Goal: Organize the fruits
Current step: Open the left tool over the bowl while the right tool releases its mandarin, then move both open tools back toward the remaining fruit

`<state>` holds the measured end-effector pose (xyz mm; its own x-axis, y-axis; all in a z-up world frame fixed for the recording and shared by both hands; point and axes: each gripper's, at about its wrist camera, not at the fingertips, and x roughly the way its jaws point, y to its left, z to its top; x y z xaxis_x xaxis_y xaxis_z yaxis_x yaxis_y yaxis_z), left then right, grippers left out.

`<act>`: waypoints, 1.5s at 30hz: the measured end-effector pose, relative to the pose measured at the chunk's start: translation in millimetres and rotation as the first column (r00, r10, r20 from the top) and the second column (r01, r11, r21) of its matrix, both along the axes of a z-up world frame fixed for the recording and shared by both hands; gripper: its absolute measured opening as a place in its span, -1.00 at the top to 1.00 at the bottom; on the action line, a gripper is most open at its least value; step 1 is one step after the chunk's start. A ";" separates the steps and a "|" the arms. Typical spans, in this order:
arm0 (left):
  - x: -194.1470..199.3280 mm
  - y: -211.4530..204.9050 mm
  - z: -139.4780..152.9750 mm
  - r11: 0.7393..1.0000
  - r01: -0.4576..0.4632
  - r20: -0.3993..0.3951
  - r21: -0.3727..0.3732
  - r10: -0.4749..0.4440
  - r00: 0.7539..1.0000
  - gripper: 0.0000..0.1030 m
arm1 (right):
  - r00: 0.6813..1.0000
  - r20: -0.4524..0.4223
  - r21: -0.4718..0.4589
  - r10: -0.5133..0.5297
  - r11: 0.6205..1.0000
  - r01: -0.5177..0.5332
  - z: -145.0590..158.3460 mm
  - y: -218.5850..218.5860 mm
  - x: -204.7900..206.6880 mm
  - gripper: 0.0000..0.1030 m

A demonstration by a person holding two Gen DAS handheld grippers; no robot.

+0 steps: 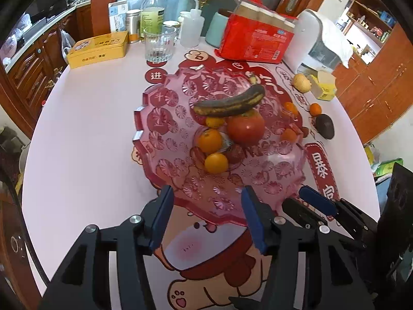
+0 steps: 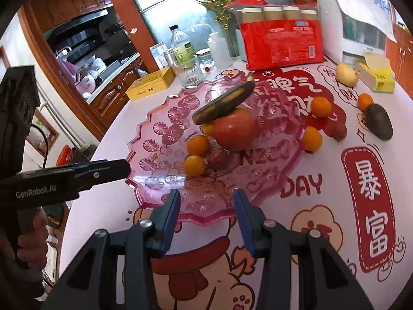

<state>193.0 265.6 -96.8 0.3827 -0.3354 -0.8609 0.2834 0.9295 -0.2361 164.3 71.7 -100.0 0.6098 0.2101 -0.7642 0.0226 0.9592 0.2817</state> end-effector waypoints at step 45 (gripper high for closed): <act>-96.4 -263.2 8.9 0.989 -0.138 -0.066 0.059 0.141 0.988 -0.10 | 0.983 -0.175 0.104 0.053 0.994 -0.035 6.9 -317.5 -107.0 0.15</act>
